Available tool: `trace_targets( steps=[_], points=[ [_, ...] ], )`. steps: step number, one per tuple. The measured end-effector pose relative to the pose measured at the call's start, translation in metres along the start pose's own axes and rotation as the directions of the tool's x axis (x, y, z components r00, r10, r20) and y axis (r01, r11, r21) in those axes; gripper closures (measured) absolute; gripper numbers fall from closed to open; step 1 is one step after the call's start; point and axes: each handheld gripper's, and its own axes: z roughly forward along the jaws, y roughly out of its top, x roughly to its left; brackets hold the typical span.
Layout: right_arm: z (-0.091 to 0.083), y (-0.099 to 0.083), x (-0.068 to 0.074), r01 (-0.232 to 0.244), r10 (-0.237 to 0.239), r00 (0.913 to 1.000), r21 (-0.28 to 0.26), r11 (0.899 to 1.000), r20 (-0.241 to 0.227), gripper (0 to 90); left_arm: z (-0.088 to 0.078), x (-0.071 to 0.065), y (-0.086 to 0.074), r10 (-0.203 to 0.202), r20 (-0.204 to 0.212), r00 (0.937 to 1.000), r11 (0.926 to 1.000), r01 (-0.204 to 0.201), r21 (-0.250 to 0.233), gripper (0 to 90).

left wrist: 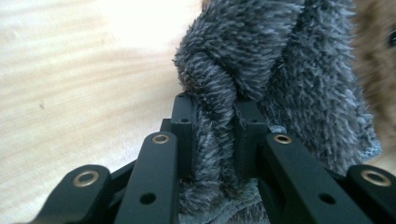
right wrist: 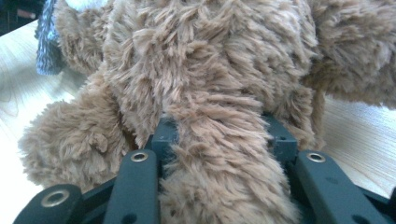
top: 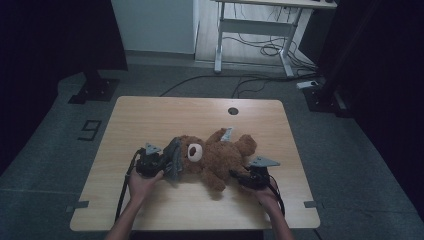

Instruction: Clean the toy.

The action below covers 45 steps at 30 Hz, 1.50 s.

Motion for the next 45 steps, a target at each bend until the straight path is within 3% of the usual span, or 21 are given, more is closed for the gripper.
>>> trace_targets(
  steps=[7, 15, 20, 29, 32, 38, 45],
  points=[
    [0.001, 0.000, -0.003, -0.011, 0.012, 0.9998, -0.009, 1.000, 0.019, 57.8, 0.003, 0.000, 0.004, -0.010, 0.006, 0.9999, 0.9999, 0.010, 0.002, 73.1],
    [-0.001, -0.001, -0.004, -0.013, 0.014, 0.9998, -0.033, 0.999, 0.015, 47.5, -0.026, 0.005, 0.003, 0.012, -0.004, 0.9999, 0.9994, -0.012, -0.033, 72.9],
    [-0.003, -0.002, -0.005, -0.031, 0.032, 0.9994, -0.046, 0.998, 0.011, 40.6, -0.042, 0.011, -0.009, 0.008, -0.011, 0.9999, 0.9992, -0.008, -0.040, 72.7],
    [-0.004, -0.006, -0.006, -0.055, 0.055, 0.9985, -0.056, 0.997, -0.003, 39.3, -0.063, 0.033, -0.042, -0.053, -0.027, 0.9982, 0.9985, 0.053, -0.017, 71.8],
    [-0.006, -0.006, -0.006, -0.053, 0.053, 0.9986, -0.056, 0.997, -0.005, 39.3, -0.076, 0.040, -0.057, -0.055, -0.032, 0.9980, 0.9985, 0.055, 0.003, 71.1],
    [-0.010, -0.006, -0.005, -0.045, 0.045, 0.9990, -0.065, 0.997, -0.006, 39.2, -0.083, 0.051, -0.070, -0.090, -0.033, 0.9954, 0.9958, 0.090, 0.016, 69.0],
    [-0.011, -0.008, -0.007, -0.053, 0.053, 0.9986, -0.076, 0.996, -0.004, 37.9, -0.075, 0.060, -0.077, -0.109, -0.042, 0.9931, 0.9930, 0.111, 0.041, 64.3]
  ],
)
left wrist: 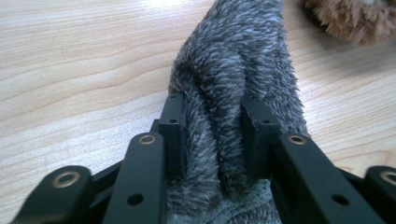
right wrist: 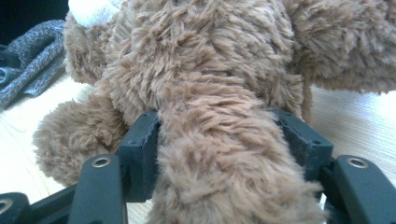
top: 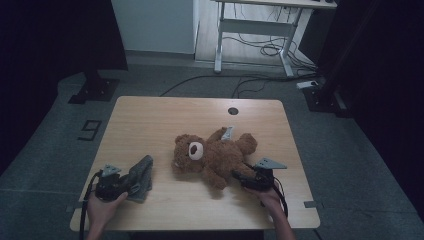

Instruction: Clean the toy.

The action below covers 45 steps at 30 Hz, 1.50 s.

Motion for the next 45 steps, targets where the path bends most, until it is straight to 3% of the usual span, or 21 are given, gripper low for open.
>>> trace_targets(
  steps=[2, 5, 6, 9, 12, 21, 25, 29, 37, 45],
  points=[
    [0.000, 0.000, -0.001, -0.002, 0.002, 1.0000, -0.002, 1.000, 0.001, 37.4, 0.001, 0.000, 0.001, -0.003, 0.004, 1.0000, 1.0000, 0.003, -0.001, 61.8],
    [-0.001, 0.000, -0.001, -0.007, 0.007, 1.0000, -0.008, 1.000, 0.005, 36.8, -0.001, -0.001, 0.003, 0.002, 0.015, 0.9999, 1.0000, -0.002, -0.009, 46.6],
    [-0.001, 0.000, -0.001, -0.007, 0.007, 1.0000, -0.008, 1.000, 0.005, 36.8, -0.002, -0.002, 0.004, 0.005, 0.019, 0.9998, 0.9999, -0.004, -0.014, 46.6],
    [-0.002, 0.001, -0.001, -0.010, 0.010, 0.9999, -0.015, 1.000, 0.008, 35.5, -0.011, -0.006, 0.009, 0.045, 0.011, 0.9989, 0.9976, -0.044, -0.053, 29.1],
    [-0.002, 0.001, -0.001, -0.012, 0.012, 0.9999, -0.022, 1.000, 0.010, 34.7, -0.020, -0.010, 0.014, 0.064, 0.018, 0.9978, 0.9943, -0.063, -0.086, 25.4],
    [-0.012, 0.007, 0.002, -0.005, 0.005, 1.0000, -0.072, 0.997, 0.002, 32.1, -0.030, -0.034, 0.025, 0.105, 0.080, 0.9912, 0.9799, -0.090, -0.178, 24.3],
    [-0.016, 0.008, 0.004, 0.000, 0.000, 1.0000, -0.080, 0.997, 0.003, 31.6, -0.029, -0.053, 0.027, 0.160, 0.107, 0.9812, 0.9701, -0.136, -0.201, 25.5],
    [-0.020, 0.008, 0.005, -0.003, 0.003, 1.0000, -0.084, 0.996, -0.002, 30.8, -0.024, -0.070, 0.028, 0.193, 0.141, 0.9710, 0.9657, -0.163, -0.202, 25.7],
    [-0.035, 0.003, 0.007, -0.005, 0.005, 1.0000, -0.086, 0.996, -0.002, 25.5, 0.001, -0.093, 0.026, 0.193, 0.197, 0.9614, 0.9716, -0.159, -0.175, 26.9],
    [-0.050, -0.004, 0.006, -0.006, 0.007, 0.9999, -0.077, 0.997, 0.011, 19.4, 0.014, -0.102, 0.016, 0.182, 0.232, 0.9554, 0.9770, -0.149, -0.153, 27.8]
  ],
)
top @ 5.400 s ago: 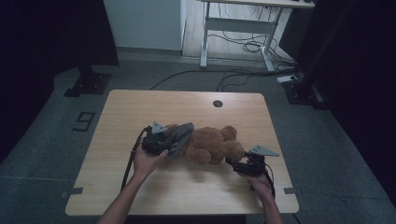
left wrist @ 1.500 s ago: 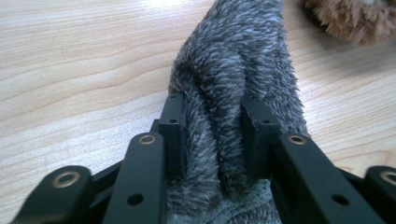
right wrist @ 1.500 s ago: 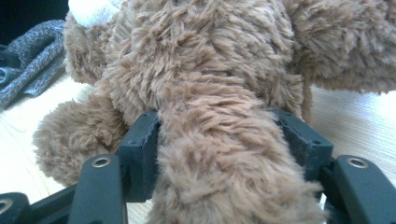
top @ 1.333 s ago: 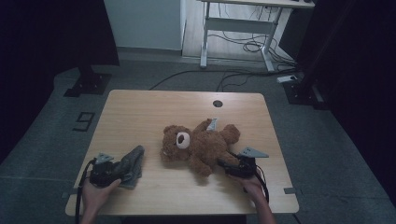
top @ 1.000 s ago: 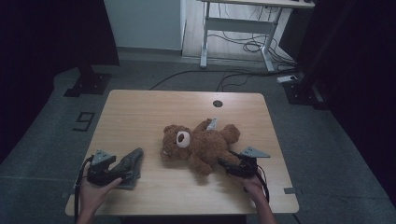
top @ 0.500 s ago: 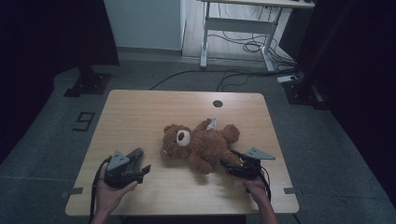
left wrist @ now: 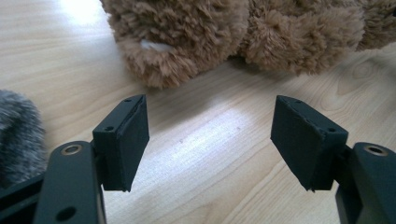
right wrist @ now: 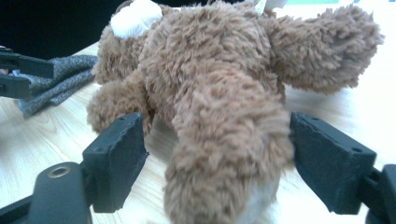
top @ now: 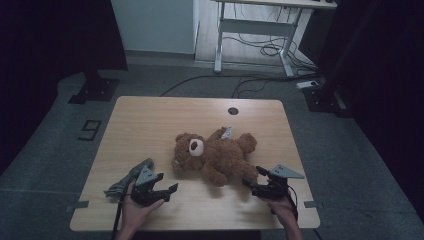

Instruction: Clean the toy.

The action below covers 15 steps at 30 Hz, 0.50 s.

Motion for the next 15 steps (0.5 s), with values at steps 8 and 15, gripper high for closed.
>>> trace_targets(
  steps=[8, 15],
  points=[
    [-0.013, -0.018, 0.003, -0.013, 0.012, 0.9998, 0.017, 1.000, 0.018, 18.2, 0.009, -0.007, -0.011, 0.017, -0.001, 0.9999, 0.9996, -0.017, 0.024, 28.6],
    [-0.016, -0.032, 0.006, -0.018, 0.017, 0.9997, 0.039, 0.999, 0.017, 17.5, 0.016, -0.013, -0.018, 0.024, 0.020, 0.9995, 0.9983, -0.025, 0.053, 28.5]
  ],
)
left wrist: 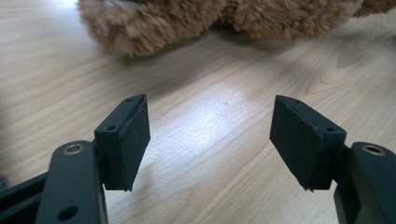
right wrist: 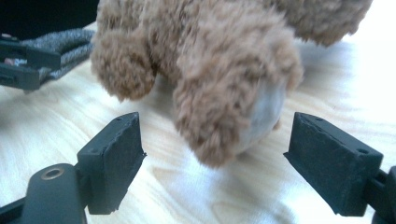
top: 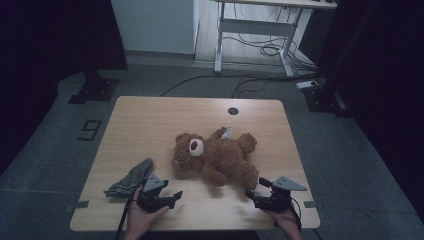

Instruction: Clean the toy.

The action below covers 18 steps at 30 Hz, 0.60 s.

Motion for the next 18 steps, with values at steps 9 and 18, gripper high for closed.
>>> trace_targets(
  steps=[9, 18],
  points=[
    [0.0040, -0.0043, 0.0022, 0.021, -0.021, 0.9998, 0.021, 1.000, -0.002, 17.0, -0.0009, -0.0048, 0.0016, -0.002, 0.030, 0.9996, 1.0000, 0.002, -0.003, 28.4],
    [0.0037, -0.0046, 0.0017, 0.028, -0.027, 0.9996, 0.021, 0.999, -0.010, 16.9, -0.0005, -0.0028, -0.0002, -0.011, 0.022, 0.9997, 0.9999, 0.011, -0.001, 28.5]
  ],
)
